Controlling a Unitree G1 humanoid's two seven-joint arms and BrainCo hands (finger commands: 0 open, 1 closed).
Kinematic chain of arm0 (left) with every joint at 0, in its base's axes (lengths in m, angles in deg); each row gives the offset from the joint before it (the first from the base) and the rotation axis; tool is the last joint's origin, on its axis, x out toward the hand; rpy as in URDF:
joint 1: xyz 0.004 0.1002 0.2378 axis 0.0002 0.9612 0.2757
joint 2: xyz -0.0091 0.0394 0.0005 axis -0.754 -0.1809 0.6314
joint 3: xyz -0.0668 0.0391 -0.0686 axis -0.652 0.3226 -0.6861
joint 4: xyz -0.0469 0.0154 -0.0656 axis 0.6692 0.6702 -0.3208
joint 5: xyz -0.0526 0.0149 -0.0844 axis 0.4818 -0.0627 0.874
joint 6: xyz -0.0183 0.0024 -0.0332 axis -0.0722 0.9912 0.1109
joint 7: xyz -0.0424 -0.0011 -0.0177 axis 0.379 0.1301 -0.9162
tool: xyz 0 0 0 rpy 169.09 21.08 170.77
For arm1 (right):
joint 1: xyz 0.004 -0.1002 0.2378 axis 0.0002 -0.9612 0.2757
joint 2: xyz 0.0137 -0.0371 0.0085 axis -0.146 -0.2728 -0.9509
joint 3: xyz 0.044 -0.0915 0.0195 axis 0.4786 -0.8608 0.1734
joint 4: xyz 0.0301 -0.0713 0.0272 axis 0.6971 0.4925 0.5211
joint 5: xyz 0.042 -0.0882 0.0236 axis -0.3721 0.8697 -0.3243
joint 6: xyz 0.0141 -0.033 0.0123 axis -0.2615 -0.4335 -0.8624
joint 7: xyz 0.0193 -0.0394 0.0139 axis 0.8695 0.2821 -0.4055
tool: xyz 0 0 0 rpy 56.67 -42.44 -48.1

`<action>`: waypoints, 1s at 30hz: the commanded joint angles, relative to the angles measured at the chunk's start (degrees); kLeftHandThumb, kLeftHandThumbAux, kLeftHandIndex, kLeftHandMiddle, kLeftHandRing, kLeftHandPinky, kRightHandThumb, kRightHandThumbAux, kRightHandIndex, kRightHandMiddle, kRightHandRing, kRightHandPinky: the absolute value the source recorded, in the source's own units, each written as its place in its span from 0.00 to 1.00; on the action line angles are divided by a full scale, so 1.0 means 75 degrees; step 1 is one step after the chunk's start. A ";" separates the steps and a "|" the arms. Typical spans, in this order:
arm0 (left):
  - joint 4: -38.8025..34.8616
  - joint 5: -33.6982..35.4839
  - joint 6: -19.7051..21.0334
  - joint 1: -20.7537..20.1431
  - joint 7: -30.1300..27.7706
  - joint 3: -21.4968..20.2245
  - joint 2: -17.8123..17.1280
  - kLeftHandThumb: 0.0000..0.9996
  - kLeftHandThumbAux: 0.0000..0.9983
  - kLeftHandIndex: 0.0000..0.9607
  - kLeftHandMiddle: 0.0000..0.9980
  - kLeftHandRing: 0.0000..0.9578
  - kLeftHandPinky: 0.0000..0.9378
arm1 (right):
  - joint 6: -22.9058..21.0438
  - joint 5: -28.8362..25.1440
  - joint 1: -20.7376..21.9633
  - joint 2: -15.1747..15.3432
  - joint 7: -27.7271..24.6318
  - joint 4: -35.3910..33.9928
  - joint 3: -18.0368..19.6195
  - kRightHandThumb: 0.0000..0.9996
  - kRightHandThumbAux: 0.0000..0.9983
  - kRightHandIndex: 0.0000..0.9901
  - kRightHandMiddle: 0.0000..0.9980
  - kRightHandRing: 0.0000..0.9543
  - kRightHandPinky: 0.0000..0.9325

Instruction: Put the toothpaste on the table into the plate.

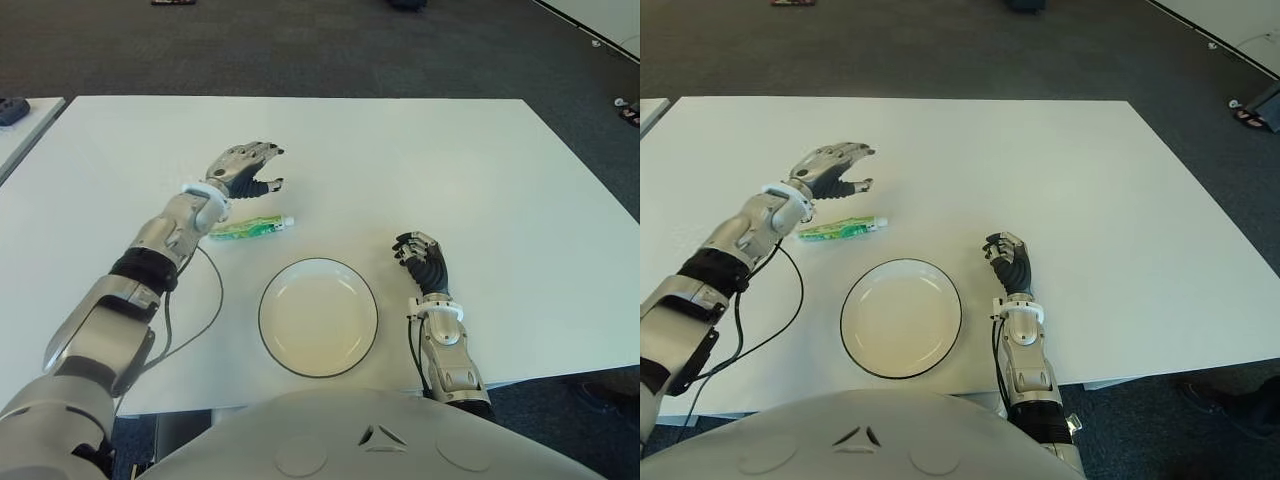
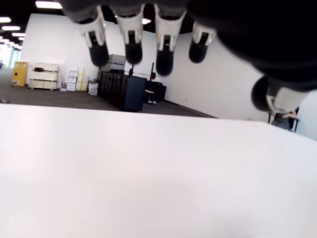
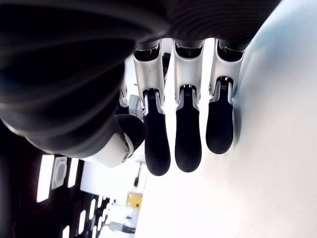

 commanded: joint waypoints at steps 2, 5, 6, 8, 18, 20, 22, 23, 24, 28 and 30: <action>-0.0022 -0.0632 0.0343 -0.0027 -0.0288 0.0685 0.0172 0.41 0.24 0.00 0.04 0.03 0.09 | -0.0037 -0.0026 0.0051 -0.0025 -0.0015 0.0107 -0.0002 0.71 0.73 0.43 0.54 0.56 0.59; 0.0031 -0.0877 0.0400 -0.0181 -0.0638 0.1020 0.0154 0.38 0.24 0.00 0.04 0.03 0.07 | -0.0030 -0.0041 0.0048 -0.0038 -0.0005 0.0110 0.0006 0.71 0.73 0.43 0.54 0.57 0.60; 0.0062 -0.0952 0.0408 -0.0230 -0.0743 0.1124 0.0154 0.38 0.24 0.00 0.04 0.03 0.07 | -0.0027 -0.0040 0.0045 -0.0040 -0.0001 0.0109 0.0006 0.71 0.73 0.43 0.54 0.57 0.60; 0.0108 -0.1070 0.0426 -0.0296 -0.0901 0.1297 0.0163 0.36 0.24 0.00 0.04 0.02 0.06 | -0.0026 -0.0030 0.0037 -0.0041 0.0007 0.0102 0.0003 0.71 0.73 0.43 0.54 0.57 0.60; 0.0435 -0.1601 0.0445 -0.0557 -0.1459 0.2096 0.0283 0.32 0.26 0.00 0.02 0.01 0.03 | -0.0074 -0.0015 0.0013 -0.0024 -0.0005 0.0048 0.0003 0.71 0.73 0.43 0.54 0.56 0.58; 0.0527 -0.1693 0.0420 -0.0615 -0.1503 0.2226 0.0296 0.32 0.26 0.00 0.02 0.01 0.03 | -0.0084 -0.0023 0.0013 -0.0025 -0.0009 0.0044 0.0008 0.71 0.73 0.43 0.53 0.56 0.57; 0.0653 -0.1779 0.0370 -0.0672 -0.1497 0.2364 0.0303 0.32 0.26 0.00 0.02 0.01 0.03 | -0.0105 -0.0020 0.0011 -0.0023 -0.0007 0.0033 0.0011 0.71 0.73 0.43 0.53 0.55 0.56; 0.0721 -0.1823 0.0338 -0.0698 -0.1484 0.2432 0.0306 0.32 0.26 0.00 0.02 0.01 0.04 | -0.0119 -0.0018 0.0008 -0.0022 -0.0005 0.0024 0.0013 0.71 0.73 0.43 0.53 0.55 0.56; 0.0805 -0.1873 0.0304 -0.0724 -0.1458 0.2504 0.0312 0.31 0.26 0.00 0.02 0.01 0.04 | -0.0132 -0.0015 0.0005 -0.0021 -0.0004 0.0016 0.0016 0.71 0.73 0.43 0.53 0.55 0.56; 0.1066 -0.2040 0.0154 -0.0839 -0.1504 0.2802 0.0287 0.30 0.25 0.00 0.03 0.02 0.05 | -0.0204 -0.0010 -0.0001 -0.0031 0.0006 -0.0014 0.0027 0.71 0.73 0.43 0.53 0.55 0.56; 0.1141 -0.2051 0.0099 -0.0886 -0.1543 0.2893 0.0274 0.29 0.25 0.00 0.04 0.03 0.05 | -0.0221 -0.0010 -0.0002 -0.0036 0.0005 -0.0022 0.0031 0.71 0.73 0.43 0.53 0.55 0.56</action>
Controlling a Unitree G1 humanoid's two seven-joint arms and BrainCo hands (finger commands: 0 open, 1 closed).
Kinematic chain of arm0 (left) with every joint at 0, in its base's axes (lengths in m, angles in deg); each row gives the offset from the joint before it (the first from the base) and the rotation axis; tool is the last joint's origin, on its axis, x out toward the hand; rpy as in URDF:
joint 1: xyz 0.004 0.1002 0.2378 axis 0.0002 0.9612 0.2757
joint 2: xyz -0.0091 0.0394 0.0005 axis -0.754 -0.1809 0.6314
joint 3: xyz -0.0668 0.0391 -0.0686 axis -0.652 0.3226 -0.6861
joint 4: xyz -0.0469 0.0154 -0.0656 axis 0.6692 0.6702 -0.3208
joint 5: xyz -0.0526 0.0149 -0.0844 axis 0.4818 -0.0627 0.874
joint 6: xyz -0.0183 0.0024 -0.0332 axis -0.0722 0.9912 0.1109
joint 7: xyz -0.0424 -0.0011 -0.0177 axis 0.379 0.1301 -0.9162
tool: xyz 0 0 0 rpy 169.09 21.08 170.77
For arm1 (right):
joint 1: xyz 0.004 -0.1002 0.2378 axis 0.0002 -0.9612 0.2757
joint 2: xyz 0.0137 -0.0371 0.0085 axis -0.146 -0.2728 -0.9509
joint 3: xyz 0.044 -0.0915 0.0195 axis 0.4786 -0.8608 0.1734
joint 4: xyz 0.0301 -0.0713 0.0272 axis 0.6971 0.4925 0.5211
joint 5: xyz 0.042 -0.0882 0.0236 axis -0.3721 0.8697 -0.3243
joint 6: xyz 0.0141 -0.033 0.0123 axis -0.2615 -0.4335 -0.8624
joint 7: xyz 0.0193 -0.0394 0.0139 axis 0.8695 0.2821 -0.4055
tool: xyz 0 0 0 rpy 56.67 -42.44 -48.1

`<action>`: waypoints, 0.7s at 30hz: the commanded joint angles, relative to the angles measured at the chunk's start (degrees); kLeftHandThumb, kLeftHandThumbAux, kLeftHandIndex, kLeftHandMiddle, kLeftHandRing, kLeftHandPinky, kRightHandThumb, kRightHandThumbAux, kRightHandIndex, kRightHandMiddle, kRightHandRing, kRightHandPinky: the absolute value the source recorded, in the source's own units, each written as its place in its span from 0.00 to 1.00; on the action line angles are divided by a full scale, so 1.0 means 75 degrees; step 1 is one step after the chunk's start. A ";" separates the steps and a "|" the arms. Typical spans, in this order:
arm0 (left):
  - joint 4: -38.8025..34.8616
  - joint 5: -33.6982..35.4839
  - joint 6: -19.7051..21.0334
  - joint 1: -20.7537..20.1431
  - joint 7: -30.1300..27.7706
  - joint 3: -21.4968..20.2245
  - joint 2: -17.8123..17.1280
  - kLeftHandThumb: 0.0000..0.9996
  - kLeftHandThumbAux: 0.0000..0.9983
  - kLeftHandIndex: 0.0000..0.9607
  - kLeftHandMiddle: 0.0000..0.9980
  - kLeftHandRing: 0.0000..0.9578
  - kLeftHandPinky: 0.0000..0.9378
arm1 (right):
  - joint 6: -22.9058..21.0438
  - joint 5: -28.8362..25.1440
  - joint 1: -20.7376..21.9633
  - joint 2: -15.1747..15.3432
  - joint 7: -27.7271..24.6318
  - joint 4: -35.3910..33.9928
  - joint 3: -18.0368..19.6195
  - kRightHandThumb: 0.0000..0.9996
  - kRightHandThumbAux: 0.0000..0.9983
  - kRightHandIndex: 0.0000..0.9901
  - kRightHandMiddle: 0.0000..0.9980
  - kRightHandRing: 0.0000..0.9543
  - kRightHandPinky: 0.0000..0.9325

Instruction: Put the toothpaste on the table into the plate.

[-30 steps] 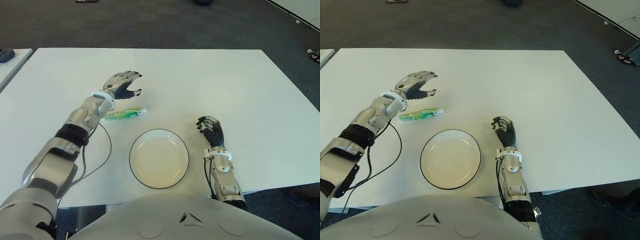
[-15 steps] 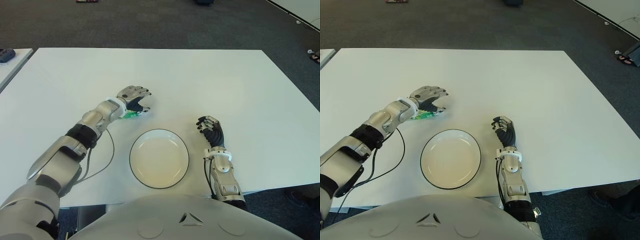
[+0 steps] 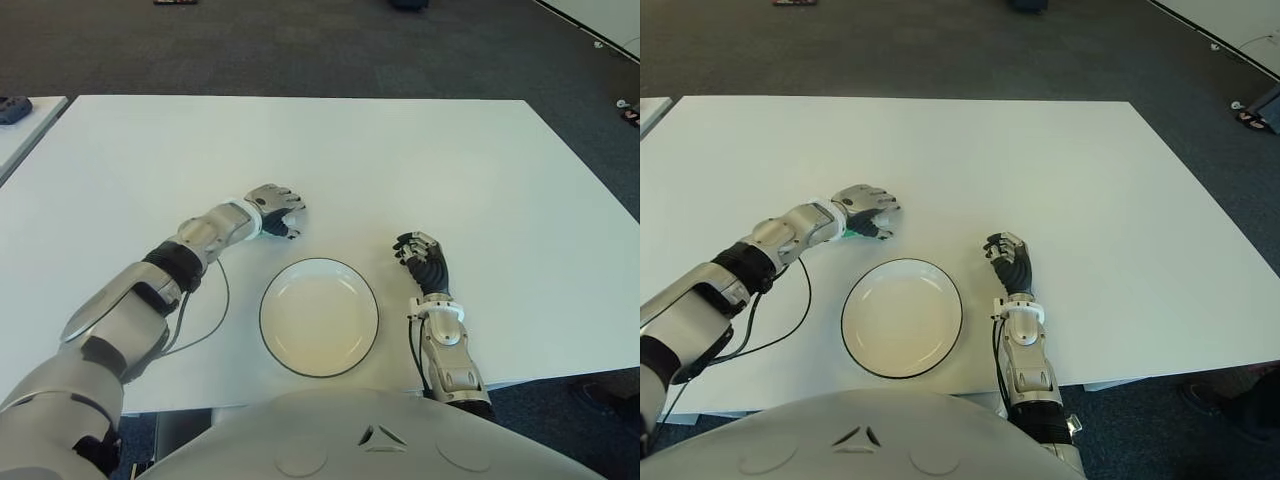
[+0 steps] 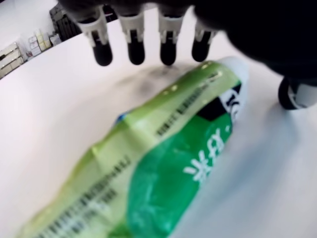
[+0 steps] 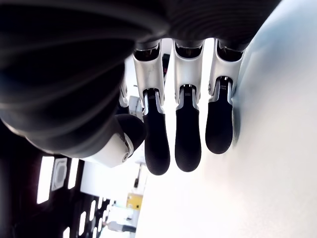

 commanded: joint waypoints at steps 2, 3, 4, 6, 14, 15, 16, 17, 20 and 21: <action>0.0384 -0.0302 -0.0265 -0.0115 -0.0375 0.0457 -0.0061 0.29 0.25 0.00 0.04 0.02 0.04 | -0.0214 -0.0001 0.0005 -0.0038 0.0008 -0.0014 0.0014 0.71 0.73 0.43 0.53 0.54 0.56; 0.0389 -0.0318 -0.0337 -0.0133 -0.0477 0.0522 -0.0111 0.29 0.25 0.00 0.04 0.02 0.04 | -0.0218 -0.0002 0.0005 -0.0042 0.0014 -0.0014 0.0018 0.71 0.73 0.43 0.53 0.54 0.56; 0.0392 -0.0323 -0.0382 -0.0146 -0.0537 0.0567 -0.0144 0.29 0.24 0.00 0.04 0.01 0.03 | -0.0221 -0.0002 0.0004 -0.0044 0.0018 -0.0014 0.0021 0.71 0.73 0.43 0.53 0.54 0.55; 0.0064 -0.0256 -0.0537 -0.0067 -0.0757 0.0567 -0.0435 0.29 0.24 0.00 0.03 0.01 0.03 | -0.0222 0.0007 0.0009 -0.0046 0.0030 -0.0011 0.0025 0.71 0.73 0.43 0.53 0.54 0.56; -0.1170 0.0321 -0.0700 0.0222 -0.1912 0.0088 -0.1199 0.31 0.27 0.00 0.01 0.00 0.02 | -0.0206 0.0013 0.0007 -0.0037 0.0027 -0.0011 0.0042 0.71 0.73 0.43 0.53 0.55 0.57; -0.1172 0.0441 -0.0696 0.0213 -0.2020 -0.0024 -0.1276 0.32 0.27 0.00 0.01 0.00 0.02 | -0.0173 0.0005 0.0012 -0.0031 0.0018 0.0011 0.0043 0.71 0.73 0.43 0.53 0.55 0.57; -0.1183 0.0523 -0.0696 0.0212 -0.2099 -0.0108 -0.1336 0.33 0.28 0.00 0.01 0.00 0.03 | -0.0149 0.0001 0.0016 -0.0027 0.0013 0.0027 0.0043 0.71 0.73 0.43 0.53 0.55 0.58; -0.1192 0.0589 -0.0695 0.0208 -0.2168 -0.0189 -0.1393 0.34 0.29 0.00 0.01 0.00 0.03 | -0.0120 -0.0005 0.0019 -0.0021 0.0006 0.0044 0.0043 0.71 0.73 0.43 0.53 0.55 0.58; -0.1319 0.0722 -0.0629 0.0261 -0.2351 -0.0365 -0.1515 0.36 0.29 0.00 0.00 0.00 0.03 | -0.0051 -0.0025 0.0022 -0.0007 -0.0018 0.0071 0.0035 0.71 0.73 0.43 0.53 0.56 0.59; -0.1365 0.0742 -0.0611 0.0284 -0.2396 -0.0405 -0.1535 0.37 0.29 0.00 0.00 0.00 0.02 | -0.0038 -0.0030 0.0021 -0.0004 -0.0024 0.0075 0.0034 0.71 0.73 0.43 0.53 0.56 0.59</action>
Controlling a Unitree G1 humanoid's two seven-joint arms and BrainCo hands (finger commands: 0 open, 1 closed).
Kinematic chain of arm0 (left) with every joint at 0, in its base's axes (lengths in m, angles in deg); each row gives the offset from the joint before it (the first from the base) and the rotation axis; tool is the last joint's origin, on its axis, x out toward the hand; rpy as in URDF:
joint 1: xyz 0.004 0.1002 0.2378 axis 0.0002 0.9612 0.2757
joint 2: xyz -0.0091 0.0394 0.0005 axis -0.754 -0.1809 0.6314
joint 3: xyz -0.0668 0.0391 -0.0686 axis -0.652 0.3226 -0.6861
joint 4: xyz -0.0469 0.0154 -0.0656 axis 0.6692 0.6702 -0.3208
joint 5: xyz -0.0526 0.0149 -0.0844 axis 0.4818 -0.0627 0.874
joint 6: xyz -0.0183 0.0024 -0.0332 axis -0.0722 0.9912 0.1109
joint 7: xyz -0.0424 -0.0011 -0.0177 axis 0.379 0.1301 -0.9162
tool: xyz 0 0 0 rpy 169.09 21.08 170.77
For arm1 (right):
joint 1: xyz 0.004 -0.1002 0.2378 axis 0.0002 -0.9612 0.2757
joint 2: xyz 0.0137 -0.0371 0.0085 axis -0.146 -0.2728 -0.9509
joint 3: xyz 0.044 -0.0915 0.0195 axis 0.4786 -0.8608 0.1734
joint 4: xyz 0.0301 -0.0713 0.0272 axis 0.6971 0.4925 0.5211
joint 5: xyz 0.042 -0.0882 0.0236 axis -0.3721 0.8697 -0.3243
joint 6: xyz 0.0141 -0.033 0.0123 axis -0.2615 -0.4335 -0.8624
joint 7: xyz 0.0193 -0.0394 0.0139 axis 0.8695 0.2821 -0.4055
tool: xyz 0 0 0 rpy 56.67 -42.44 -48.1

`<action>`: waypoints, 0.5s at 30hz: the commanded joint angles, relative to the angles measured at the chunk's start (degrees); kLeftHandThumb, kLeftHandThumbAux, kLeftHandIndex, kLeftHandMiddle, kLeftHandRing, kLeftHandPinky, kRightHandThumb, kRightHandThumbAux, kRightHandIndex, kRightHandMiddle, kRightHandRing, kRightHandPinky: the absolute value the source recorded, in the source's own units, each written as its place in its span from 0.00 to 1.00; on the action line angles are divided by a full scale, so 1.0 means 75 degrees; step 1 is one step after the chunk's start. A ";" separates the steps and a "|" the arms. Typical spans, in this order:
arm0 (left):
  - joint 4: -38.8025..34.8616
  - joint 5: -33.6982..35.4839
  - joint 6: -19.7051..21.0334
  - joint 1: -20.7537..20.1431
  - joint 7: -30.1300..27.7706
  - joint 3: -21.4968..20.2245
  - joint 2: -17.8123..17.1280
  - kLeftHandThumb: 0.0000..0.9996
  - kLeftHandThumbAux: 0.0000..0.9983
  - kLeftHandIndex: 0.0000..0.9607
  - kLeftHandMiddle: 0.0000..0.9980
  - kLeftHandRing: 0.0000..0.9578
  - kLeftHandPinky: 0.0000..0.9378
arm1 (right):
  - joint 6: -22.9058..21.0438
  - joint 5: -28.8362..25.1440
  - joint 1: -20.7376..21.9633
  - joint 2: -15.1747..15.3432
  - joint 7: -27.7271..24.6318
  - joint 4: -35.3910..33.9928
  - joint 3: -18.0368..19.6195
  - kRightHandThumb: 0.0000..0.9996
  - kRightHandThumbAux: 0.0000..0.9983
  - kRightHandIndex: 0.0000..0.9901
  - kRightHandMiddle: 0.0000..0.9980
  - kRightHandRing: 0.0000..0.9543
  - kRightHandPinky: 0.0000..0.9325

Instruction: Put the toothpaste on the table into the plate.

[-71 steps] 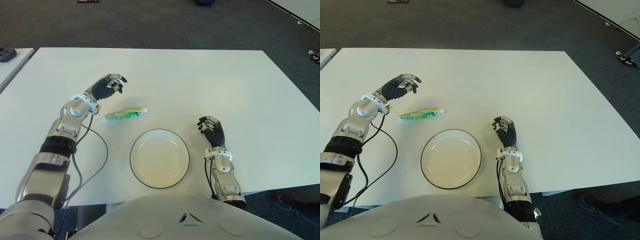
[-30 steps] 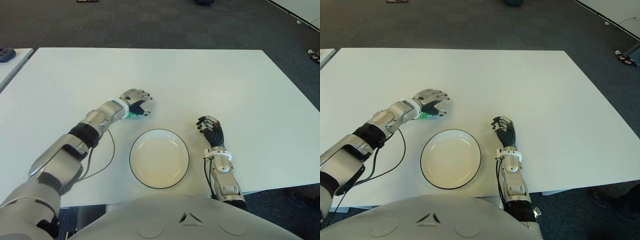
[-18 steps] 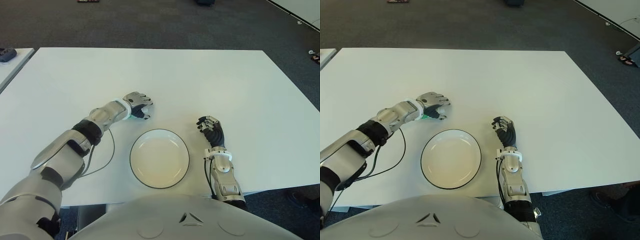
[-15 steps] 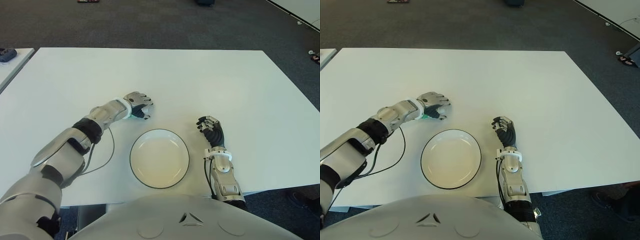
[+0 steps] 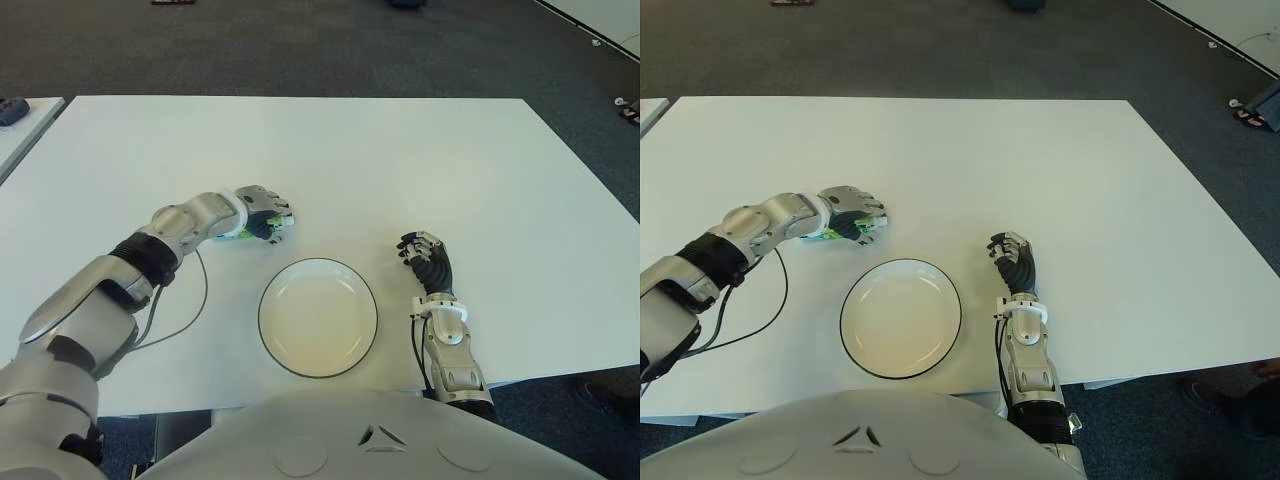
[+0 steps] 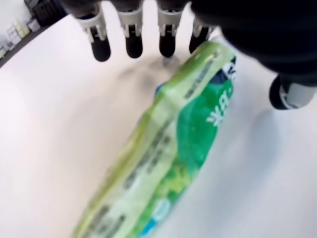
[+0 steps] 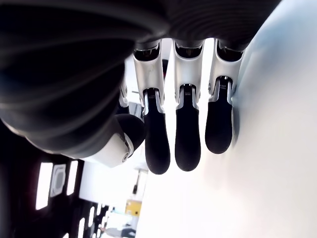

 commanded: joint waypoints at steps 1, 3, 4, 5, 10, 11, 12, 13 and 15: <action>-0.0126 0.0154 0.0139 0.0221 -0.0471 -0.0241 -0.0259 0.37 0.29 0.00 0.00 0.00 0.02 | 0.0009 -0.0028 0.0021 -0.0003 -0.0055 0.0115 -0.0026 0.71 0.73 0.43 0.53 0.56 0.59; -0.0223 0.0188 0.0220 0.0291 -0.0555 -0.0316 -0.0274 0.38 0.29 0.00 0.00 0.00 0.03 | 0.0024 -0.0023 0.0017 0.0001 -0.0064 0.0110 -0.0030 0.71 0.73 0.43 0.54 0.56 0.59; -0.0296 0.0216 0.0280 0.0342 -0.0613 -0.0371 -0.0302 0.38 0.29 0.00 0.00 0.00 0.03 | 0.0037 -0.0021 0.0014 0.0004 -0.0072 0.0107 -0.0032 0.71 0.73 0.43 0.54 0.56 0.59; -0.0352 0.0231 0.0320 0.0380 -0.0659 -0.0414 -0.0322 0.39 0.29 0.00 0.00 0.00 0.03 | 0.0046 -0.0020 0.0011 0.0007 -0.0077 0.0105 -0.0033 0.71 0.73 0.43 0.54 0.56 0.59; -0.0645 0.0287 0.0594 0.0574 -0.0942 -0.0619 -0.0417 0.41 0.29 0.00 0.00 0.00 0.03 | 0.0097 -0.0022 0.0006 0.0024 -0.0097 0.0116 -0.0033 0.71 0.73 0.43 0.54 0.57 0.60; -0.0681 0.0284 0.0618 0.0593 -0.0972 -0.0639 -0.0420 0.41 0.30 0.00 0.00 0.00 0.03 | 0.0101 -0.0023 0.0004 0.0026 -0.0100 0.0116 -0.0032 0.71 0.73 0.43 0.54 0.57 0.60; -0.0763 0.0330 0.0704 0.0655 -0.1065 -0.0719 -0.0468 0.42 0.30 0.00 0.00 0.00 0.03 | 0.0113 -0.0032 0.0002 0.0029 -0.0107 0.0117 -0.0030 0.71 0.73 0.43 0.54 0.57 0.60; -0.0828 0.0359 0.0770 0.0706 -0.1140 -0.0787 -0.0502 0.42 0.30 0.00 0.00 0.00 0.03 | 0.0122 -0.0037 0.0002 0.0031 -0.0112 0.0118 -0.0028 0.71 0.73 0.43 0.54 0.57 0.60; -0.0952 0.0390 0.0866 0.0782 -0.1290 -0.0878 -0.0564 0.44 0.30 0.00 0.00 0.00 0.04 | 0.0132 -0.0045 -0.0001 0.0030 -0.0121 0.0118 -0.0022 0.71 0.73 0.43 0.54 0.57 0.60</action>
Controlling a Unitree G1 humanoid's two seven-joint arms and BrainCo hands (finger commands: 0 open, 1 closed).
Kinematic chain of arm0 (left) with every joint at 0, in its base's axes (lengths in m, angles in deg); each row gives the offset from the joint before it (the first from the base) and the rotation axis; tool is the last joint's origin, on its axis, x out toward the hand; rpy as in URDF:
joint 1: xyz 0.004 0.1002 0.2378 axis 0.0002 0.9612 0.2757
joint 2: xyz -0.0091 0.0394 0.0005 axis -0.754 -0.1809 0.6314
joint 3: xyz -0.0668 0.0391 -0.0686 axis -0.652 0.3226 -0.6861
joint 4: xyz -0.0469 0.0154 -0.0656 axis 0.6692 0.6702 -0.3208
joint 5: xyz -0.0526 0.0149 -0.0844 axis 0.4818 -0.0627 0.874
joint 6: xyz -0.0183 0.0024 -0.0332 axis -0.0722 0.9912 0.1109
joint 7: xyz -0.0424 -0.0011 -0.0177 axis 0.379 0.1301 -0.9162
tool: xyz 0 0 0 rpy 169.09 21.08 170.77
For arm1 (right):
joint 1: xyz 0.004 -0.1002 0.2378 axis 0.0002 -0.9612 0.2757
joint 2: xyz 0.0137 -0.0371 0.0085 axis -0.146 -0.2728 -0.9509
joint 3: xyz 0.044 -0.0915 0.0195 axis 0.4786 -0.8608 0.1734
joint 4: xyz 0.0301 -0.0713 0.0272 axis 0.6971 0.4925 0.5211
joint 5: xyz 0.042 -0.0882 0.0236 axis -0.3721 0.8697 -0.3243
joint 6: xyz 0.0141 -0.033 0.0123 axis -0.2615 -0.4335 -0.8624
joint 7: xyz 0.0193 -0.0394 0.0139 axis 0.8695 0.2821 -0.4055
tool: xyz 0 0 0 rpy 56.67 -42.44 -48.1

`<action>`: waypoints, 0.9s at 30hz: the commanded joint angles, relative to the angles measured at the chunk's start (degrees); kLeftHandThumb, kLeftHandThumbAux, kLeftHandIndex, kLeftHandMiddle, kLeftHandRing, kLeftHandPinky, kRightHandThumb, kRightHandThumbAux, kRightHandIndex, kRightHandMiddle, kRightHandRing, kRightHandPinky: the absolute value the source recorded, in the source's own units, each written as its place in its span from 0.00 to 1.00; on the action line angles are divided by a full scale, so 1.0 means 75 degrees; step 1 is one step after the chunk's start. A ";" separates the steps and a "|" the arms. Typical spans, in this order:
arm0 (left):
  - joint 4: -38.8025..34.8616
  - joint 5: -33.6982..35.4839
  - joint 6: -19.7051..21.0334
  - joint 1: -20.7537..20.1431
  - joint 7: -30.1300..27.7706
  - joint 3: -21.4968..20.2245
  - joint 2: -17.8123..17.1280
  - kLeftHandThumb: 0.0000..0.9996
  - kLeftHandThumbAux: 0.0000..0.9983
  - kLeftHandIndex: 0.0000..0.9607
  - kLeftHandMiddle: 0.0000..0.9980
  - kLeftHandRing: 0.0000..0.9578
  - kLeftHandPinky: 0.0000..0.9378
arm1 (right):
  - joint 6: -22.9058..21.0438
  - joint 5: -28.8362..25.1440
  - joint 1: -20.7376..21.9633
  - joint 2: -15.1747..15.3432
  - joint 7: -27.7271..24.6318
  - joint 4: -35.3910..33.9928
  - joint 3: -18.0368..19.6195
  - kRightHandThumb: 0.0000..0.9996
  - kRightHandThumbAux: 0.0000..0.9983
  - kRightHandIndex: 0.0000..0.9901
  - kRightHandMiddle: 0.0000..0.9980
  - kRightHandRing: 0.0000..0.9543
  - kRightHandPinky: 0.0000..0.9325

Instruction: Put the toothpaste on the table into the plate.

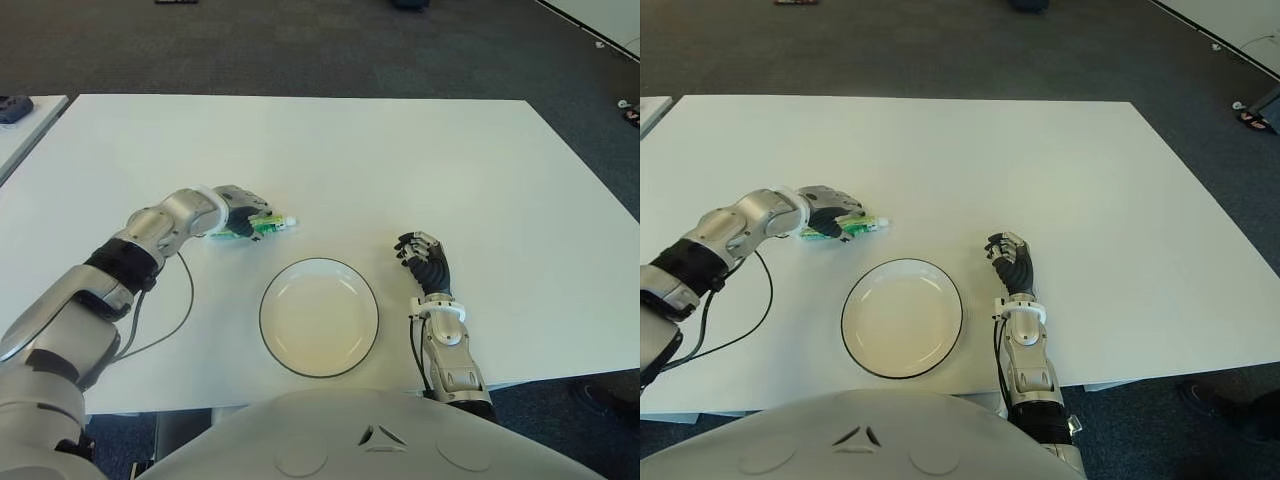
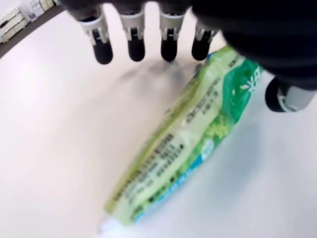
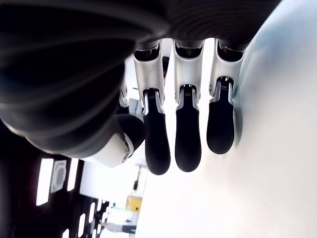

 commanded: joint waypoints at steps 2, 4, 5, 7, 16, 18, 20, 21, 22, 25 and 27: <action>-0.0319 0.0064 0.0281 0.0269 -0.0562 -0.0182 -0.0239 0.45 0.30 0.00 0.00 0.00 0.04 | 0.0054 -0.0044 -0.0002 0.0006 -0.0048 0.0095 -0.0003 0.71 0.73 0.43 0.54 0.57 0.60; -0.0461 0.0075 0.0294 0.0340 -0.0674 -0.0225 -0.0345 0.45 0.30 0.00 0.00 0.00 0.04 | 0.0023 -0.0041 -0.0006 -0.0003 -0.0044 0.0084 -0.0002 0.71 0.73 0.43 0.55 0.58 0.61; -0.0555 0.0090 0.0314 0.0394 -0.0727 -0.0265 -0.0406 0.45 0.30 0.00 0.00 0.00 0.04 | -0.0001 -0.0040 -0.0009 -0.0007 -0.0044 0.0072 -0.0002 0.71 0.73 0.43 0.55 0.58 0.61; -0.0683 0.0096 0.0354 0.0472 -0.0813 -0.0331 -0.0473 0.45 0.31 0.00 0.00 0.00 0.03 | -0.0032 -0.0040 -0.0013 -0.0012 -0.0046 0.0058 -0.0002 0.71 0.73 0.43 0.55 0.58 0.60; -0.1051 0.0116 0.0551 0.0707 -0.1155 -0.0538 -0.0708 0.44 0.31 0.00 0.00 0.00 0.03 | -0.0093 -0.0018 -0.0015 -0.0019 -0.0047 0.0028 -0.0015 0.71 0.73 0.43 0.55 0.57 0.60; -0.1132 0.0151 0.0564 0.0815 -0.1198 -0.0620 -0.0782 0.44 0.31 0.00 0.00 0.00 0.04 | -0.0066 0.0004 -0.0009 -0.0013 -0.0032 0.0042 -0.0021 0.71 0.73 0.43 0.55 0.57 0.59; -0.1181 0.0165 0.0568 0.0870 -0.1250 -0.0659 -0.0813 0.45 0.32 0.00 0.00 0.00 0.04 | -0.0035 0.0025 0.0000 -0.0008 -0.0017 0.0061 -0.0028 0.71 0.73 0.43 0.55 0.57 0.59; -0.1196 0.0164 0.0566 0.0877 -0.1277 -0.0661 -0.0816 0.45 0.32 0.00 0.00 0.00 0.04 | -0.0026 0.0031 0.0003 -0.0008 -0.0012 0.0068 -0.0031 0.71 0.73 0.43 0.55 0.57 0.59; -0.1230 0.0170 0.0574 0.0911 -0.1280 -0.0676 -0.0826 0.45 0.32 0.00 0.00 0.00 0.05 | -0.0015 0.0037 0.0007 -0.0008 -0.0010 0.0072 -0.0035 0.71 0.73 0.43 0.55 0.58 0.59; -0.1305 0.0187 0.0608 0.0996 -0.1266 -0.0722 -0.0837 0.45 0.33 0.00 0.01 0.00 0.05 | -0.0001 0.0043 0.0011 -0.0008 -0.0009 0.0077 -0.0041 0.71 0.73 0.43 0.55 0.58 0.59; -0.1341 0.0214 0.0584 0.1027 -0.1321 -0.0726 -0.0846 0.45 0.33 0.00 0.01 0.00 0.06 | 0.0002 0.0029 0.0013 -0.0010 -0.0024 0.0078 -0.0042 0.71 0.73 0.43 0.55 0.58 0.59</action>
